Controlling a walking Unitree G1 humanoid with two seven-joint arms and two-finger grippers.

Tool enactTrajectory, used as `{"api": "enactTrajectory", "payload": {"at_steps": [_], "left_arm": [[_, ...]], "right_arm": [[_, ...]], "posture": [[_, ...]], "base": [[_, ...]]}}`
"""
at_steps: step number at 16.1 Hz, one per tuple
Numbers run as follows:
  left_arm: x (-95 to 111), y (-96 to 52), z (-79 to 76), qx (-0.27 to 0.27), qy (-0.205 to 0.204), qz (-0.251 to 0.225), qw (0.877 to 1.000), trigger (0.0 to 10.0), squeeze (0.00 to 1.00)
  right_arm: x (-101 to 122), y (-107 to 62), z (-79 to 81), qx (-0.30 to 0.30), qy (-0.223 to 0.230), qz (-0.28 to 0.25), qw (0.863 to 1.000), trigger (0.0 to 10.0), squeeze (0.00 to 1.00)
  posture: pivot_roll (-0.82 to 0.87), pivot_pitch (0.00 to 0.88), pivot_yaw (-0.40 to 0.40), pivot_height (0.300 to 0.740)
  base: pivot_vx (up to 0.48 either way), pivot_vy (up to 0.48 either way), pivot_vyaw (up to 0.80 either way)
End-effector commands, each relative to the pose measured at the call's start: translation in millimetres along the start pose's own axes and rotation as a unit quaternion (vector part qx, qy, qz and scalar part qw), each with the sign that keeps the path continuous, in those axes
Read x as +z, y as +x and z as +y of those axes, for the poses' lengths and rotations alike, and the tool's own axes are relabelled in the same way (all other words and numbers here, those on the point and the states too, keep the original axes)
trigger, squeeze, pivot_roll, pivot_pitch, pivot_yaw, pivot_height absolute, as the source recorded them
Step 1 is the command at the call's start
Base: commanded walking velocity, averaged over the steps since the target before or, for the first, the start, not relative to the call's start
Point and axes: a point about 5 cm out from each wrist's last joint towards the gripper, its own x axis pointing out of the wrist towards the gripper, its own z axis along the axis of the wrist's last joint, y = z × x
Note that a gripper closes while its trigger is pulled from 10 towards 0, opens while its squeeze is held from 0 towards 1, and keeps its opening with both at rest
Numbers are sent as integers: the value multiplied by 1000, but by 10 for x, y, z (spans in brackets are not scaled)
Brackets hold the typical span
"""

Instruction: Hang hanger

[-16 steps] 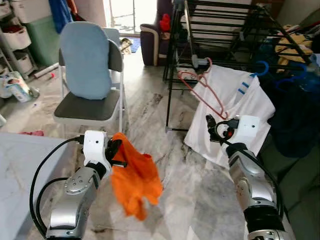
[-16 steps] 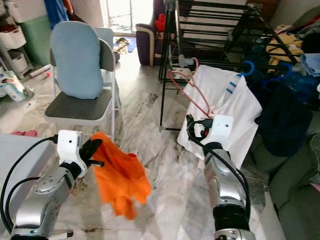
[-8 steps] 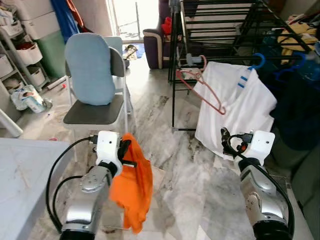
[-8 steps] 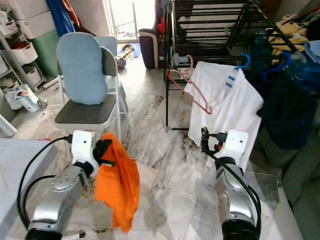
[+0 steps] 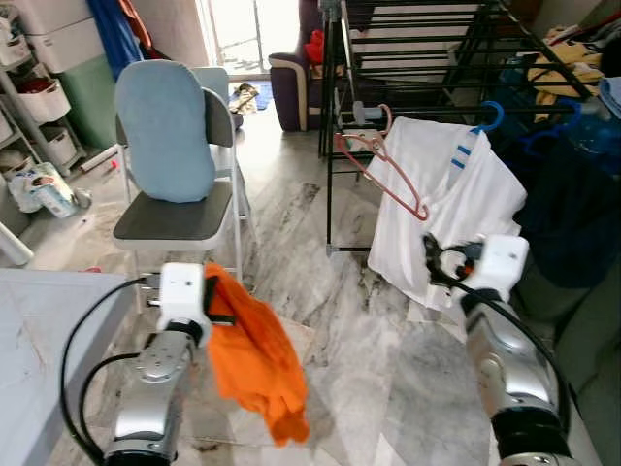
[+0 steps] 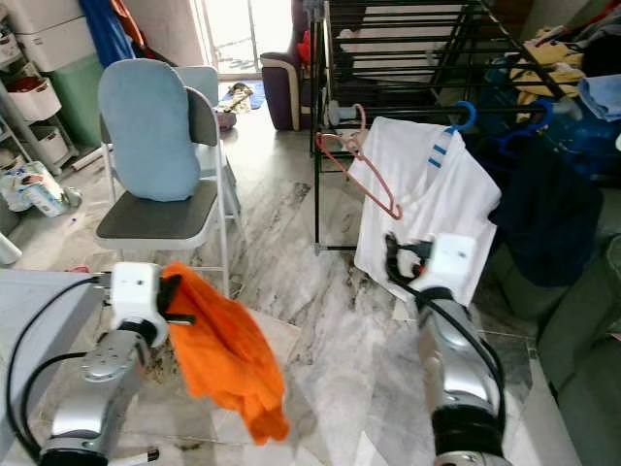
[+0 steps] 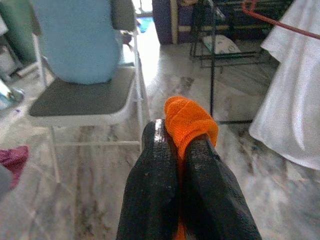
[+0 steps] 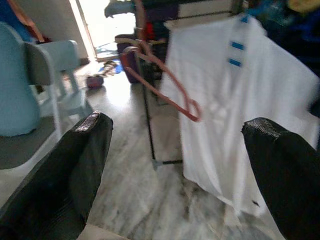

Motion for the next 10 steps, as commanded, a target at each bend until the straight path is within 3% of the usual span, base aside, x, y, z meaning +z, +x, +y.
{"api": "enactTrajectory", "payload": {"at_steps": [1, 4, 7, 10], "left_arm": [[42, 26, 34, 13, 4, -17, 1000, 10000, 0], [47, 27, -19, 11, 2, -23, 1000, 10000, 0], [59, -25, 19, 25, -10, -30, 999, 10000, 0], [-2, -124, 99, 46, -12, -23, 999, 10000, 0]], "right_arm": [[14, -35, 69, 9, -6, -10, 1000, 10000, 0], [-43, -193, 35, 19, -11, 3, 1000, 10000, 0], [-14, -225, -14, 14, -8, -1, 1000, 10000, 0], [-31, -227, 57, 34, -13, 5, 999, 10000, 0]], "posture": [[-139, 0, 38, 740], [-155, 0, 28, 740], [-141, 0, 32, 740], [-106, 0, -3, 740]], "base": [[0, 0, 0], [0, 0, 0], [0, 0, 0], [0, 0, 0]]}}
